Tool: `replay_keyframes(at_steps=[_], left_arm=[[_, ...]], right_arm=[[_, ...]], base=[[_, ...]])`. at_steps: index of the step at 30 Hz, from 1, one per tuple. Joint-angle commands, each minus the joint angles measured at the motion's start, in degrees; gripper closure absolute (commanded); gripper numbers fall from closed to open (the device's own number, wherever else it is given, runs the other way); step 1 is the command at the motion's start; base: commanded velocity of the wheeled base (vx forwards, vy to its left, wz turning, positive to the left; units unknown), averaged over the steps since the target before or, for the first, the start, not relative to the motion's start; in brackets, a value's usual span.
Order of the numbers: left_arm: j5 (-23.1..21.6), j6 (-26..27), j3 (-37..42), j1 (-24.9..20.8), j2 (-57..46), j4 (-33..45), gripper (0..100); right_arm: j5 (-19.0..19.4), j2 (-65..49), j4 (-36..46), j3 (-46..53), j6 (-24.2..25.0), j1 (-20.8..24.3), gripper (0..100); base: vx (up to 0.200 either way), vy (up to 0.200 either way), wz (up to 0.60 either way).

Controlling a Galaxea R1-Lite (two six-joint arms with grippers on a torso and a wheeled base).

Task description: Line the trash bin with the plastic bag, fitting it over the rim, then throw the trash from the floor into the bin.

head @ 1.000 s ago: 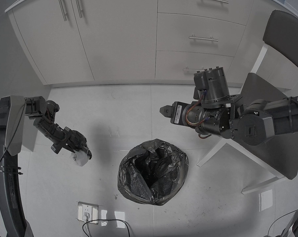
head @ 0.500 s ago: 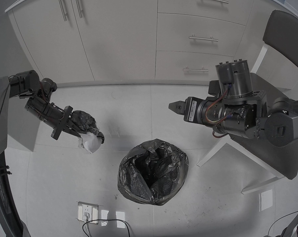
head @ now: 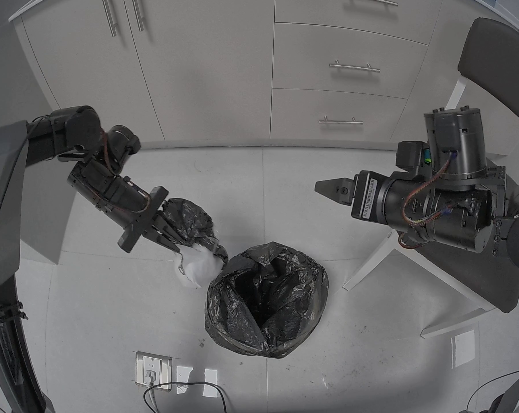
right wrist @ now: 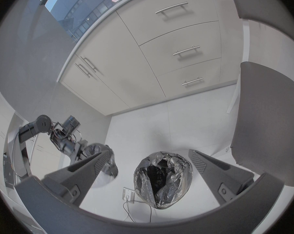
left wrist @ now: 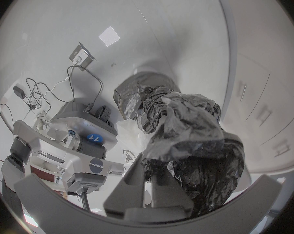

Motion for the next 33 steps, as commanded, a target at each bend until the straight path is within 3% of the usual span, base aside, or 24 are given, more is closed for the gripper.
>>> replay_keyframes(at_steps=[1, 4, 9, 15, 23, 33], left_arm=[[0.5, 0.2, 0.0, -6.1, 0.7, 0.1, 100], [0.8, 0.0, 0.0, -10.6, 1.4, 0.2, 100], [0.8, 0.1, 0.0, -13.9, 3.1, 0.2, 100], [0.9, 0.2, 0.0, -17.5, 5.2, 0.5, 100], [5.4, 2.7, 0.0, -19.1, 8.7, -0.3, 100], [5.8, 3.2, 0.0, -19.0, 11.2, -5.3, 100]], right_arm=[[0.2, -3.1, -3.9, 4.2, -0.2, -0.3, 0], [0.1, -3.8, -8.2, 7.2, -0.3, -0.3, 0], [0.3, -4.6, -9.0, 8.3, 0.3, -1.3, 0], [3.7, -6.4, -9.1, 8.8, 0.8, -3.6, 0], [4.4, -7.8, -15.3, 12.1, 1.7, -5.4, 0], [8.4, -7.5, -21.9, 17.2, 2.3, -9.9, 0]], base=[[0.000, 0.000, 0.00], [0.000, 0.000, 0.00], [0.000, 0.000, 0.00], [0.000, 0.000, 0.00], [0.000, 0.000, 0.00], [0.000, 0.000, 0.00]])
